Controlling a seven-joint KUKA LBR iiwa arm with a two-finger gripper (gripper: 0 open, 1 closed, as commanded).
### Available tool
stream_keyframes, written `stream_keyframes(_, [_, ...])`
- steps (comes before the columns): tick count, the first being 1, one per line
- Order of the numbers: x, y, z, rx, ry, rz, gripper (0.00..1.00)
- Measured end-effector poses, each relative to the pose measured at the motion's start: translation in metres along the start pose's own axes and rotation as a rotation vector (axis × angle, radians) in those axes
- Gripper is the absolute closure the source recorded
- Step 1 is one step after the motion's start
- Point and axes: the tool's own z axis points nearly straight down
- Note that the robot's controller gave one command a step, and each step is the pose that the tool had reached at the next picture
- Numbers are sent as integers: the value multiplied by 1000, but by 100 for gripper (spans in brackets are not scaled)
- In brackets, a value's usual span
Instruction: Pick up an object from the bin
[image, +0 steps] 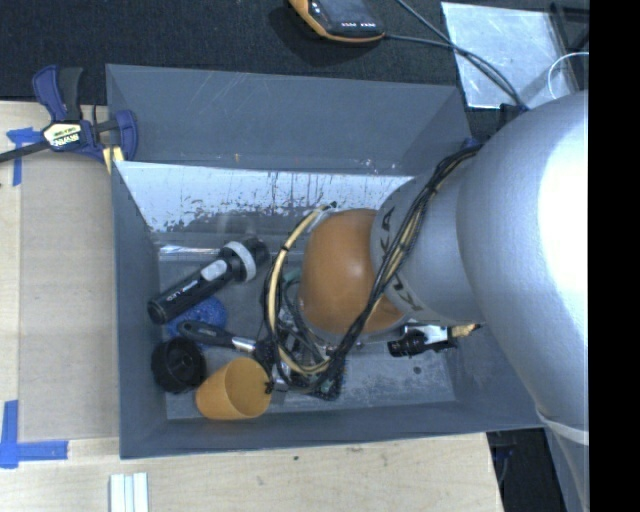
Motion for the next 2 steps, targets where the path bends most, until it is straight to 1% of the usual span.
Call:
stream_keyframes(1, [-1,-3,0,5,8,444,100])
stream_keyframes(2, [-1,-3,0,5,8,444,100])
